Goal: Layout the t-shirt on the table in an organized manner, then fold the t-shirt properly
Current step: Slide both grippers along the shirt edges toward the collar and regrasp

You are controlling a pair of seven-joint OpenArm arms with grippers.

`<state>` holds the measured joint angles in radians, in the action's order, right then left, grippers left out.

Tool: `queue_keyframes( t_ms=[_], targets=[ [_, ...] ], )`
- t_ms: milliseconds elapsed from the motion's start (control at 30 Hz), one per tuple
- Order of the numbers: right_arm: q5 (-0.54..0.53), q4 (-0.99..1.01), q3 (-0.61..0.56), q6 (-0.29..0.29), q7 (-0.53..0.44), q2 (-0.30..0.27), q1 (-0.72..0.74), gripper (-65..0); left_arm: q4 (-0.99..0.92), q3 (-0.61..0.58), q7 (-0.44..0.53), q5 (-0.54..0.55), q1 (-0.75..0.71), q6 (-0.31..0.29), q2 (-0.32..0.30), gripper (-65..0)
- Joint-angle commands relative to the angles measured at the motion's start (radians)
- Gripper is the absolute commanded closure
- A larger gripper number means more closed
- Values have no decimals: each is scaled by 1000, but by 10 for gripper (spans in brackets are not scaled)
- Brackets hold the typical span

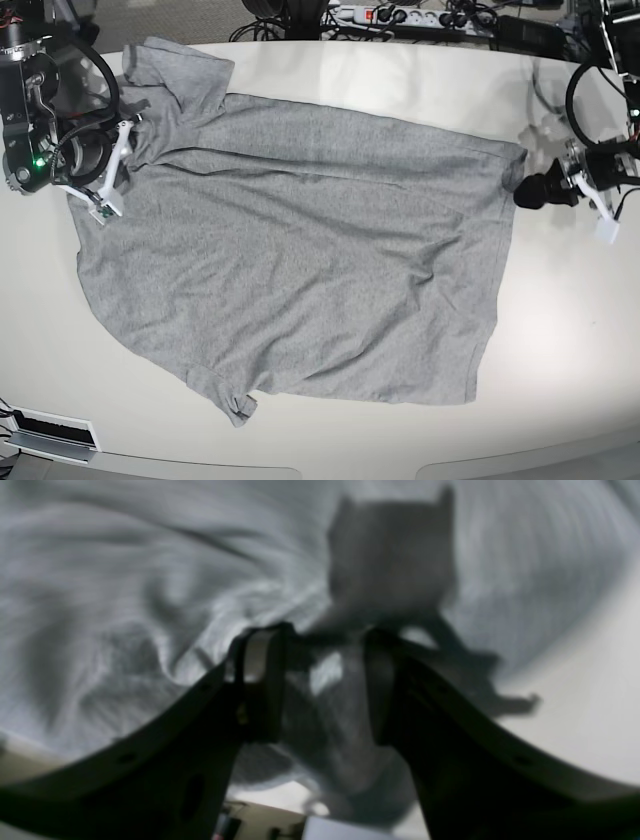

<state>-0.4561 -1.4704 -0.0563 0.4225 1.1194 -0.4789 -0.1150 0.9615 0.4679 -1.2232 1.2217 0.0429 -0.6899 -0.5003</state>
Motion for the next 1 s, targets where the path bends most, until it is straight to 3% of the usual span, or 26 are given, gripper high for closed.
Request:
queue_keyframes(
  t_ms=[0,67,267,600,833,900,967],
  targets=[
    [-19,-13,7,5,-3,-18,21,-289,14,5,28,0,11,-8,-18,-355],
    [-70,-14,7,18,-3,-18,37,-289,13,5,82,-53,3,-8,-14,-425],
    [-121,-26,9,35,-2,-18,65,-289,13,5,222,-199,-42,-8,13,-424],
    [-130,-118,141,73,10,-18,62,-289,12,2,221,-219,-96,-8,79,-424],
    [-309,-141,351,134,102,-17,58,-289,12,2,217,-224,-146,-8,82,-423],
    [-314,-141,405,135,128,-17,46,-289,12,2,209,-224,-151,-8,79,-383],
    [-314,-141,455,135,135,-17,15,-289,12,2,183,-223,-151,-8,78,-279]
  ],
)
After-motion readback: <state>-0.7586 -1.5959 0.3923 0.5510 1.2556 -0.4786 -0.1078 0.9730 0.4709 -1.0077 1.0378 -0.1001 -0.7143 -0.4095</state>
